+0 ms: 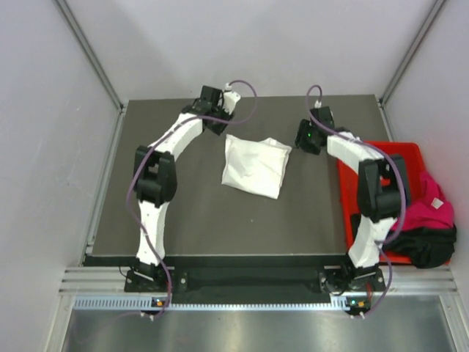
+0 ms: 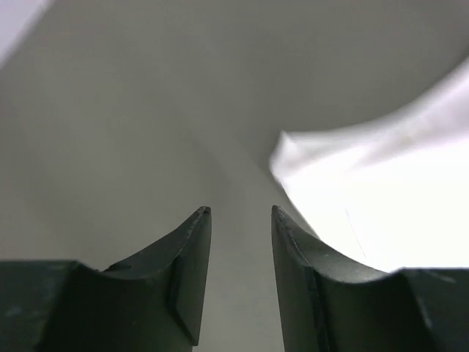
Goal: Fold and stack the t-shirts
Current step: Fold the tshirt
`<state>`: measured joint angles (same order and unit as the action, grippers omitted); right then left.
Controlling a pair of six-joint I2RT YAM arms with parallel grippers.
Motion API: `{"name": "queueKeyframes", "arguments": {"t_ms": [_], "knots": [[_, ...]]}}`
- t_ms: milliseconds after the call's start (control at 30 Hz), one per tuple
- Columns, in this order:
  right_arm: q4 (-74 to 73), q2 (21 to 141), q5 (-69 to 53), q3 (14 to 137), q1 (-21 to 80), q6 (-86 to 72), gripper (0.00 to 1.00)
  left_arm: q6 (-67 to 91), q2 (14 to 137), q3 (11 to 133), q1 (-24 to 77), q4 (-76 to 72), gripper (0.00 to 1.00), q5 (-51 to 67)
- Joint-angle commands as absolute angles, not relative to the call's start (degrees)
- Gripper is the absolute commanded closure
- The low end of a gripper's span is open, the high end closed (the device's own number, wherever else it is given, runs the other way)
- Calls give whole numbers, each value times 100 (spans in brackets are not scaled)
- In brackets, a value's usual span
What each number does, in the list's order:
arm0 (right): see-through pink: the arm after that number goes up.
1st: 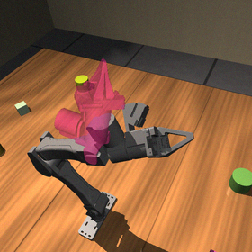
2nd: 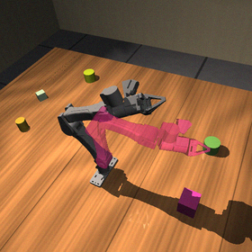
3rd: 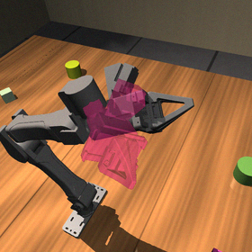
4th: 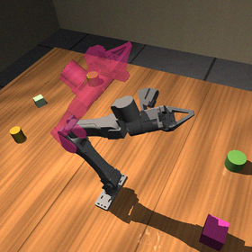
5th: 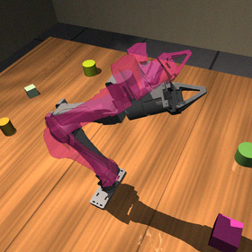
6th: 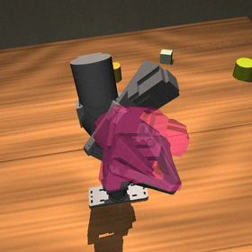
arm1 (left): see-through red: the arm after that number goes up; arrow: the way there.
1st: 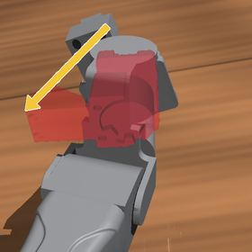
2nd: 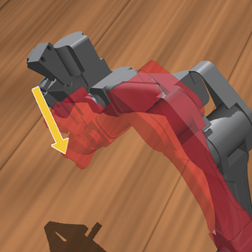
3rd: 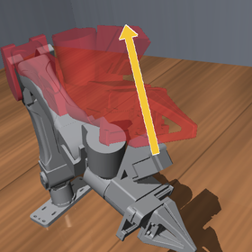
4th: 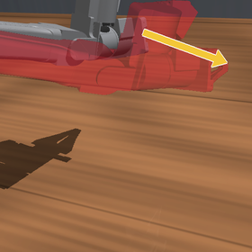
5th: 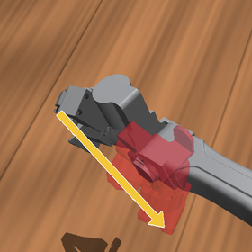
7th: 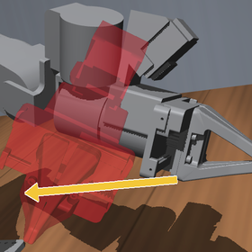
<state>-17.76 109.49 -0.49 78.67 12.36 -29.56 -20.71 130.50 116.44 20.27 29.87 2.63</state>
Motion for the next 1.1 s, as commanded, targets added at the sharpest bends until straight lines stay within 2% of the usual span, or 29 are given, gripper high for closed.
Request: {"name": "queueKeyframes", "arguments": {"t_ms": [0, 67, 100, 133, 167, 300, 467, 600, 767, 933, 1067], "knots": [[-1495, 9854, 728, 7375, 1808, -2471, 49, -1662, 11221, 10159, 2074, 2708, 58, 1096], [-1363, 9529, 791, 6964, 2029, -2408, 53, -1574, 10769, 9243, 2135, 2436, 62, 1509], [-971, 9449, 704, 6822, 2239, -2408, 65, -1538, 10575, 9011, 2231, 2391, 65, 1625], [-706, 9405, 520, 6690, 2320, -2434, 70, -1495, 10295, 8791, 2267, 2347, 67, 1783], [-425, 9413, -169, 6532, 2373, -2452, 72, -1433, 10188, 8424, 2276, 2321, 69, 2019], [568, 9965, -1422, 6758, 2434, -2838, 73, -985, 9993, 7858, 2320, 2066, 71, 2767], [1335, 10966, -2126, 7065, 2487, -3471, 74, -748, 10449, 7549, 2382, 1556, 70, 2734], [1232, 11443, -1636, 7259, 2418, -3630, 75, -764, 10950, 7761, 2356, 1731, 71, 1944], [362, 11926, -723, 7629, 2172, -3630, 76, -914, 10934, 7191, 2338, 1556, 71, 1486], [202, 11786, -255, 7550, 2074, -3508, 75, -940, 10908, 7093, 2312, 1652, 69, 1213], [-254, 11707, -150, 8049, 2074, -3147, 74, -880, 10530, 7259, 2268, 1898, 61, 1309]]}}
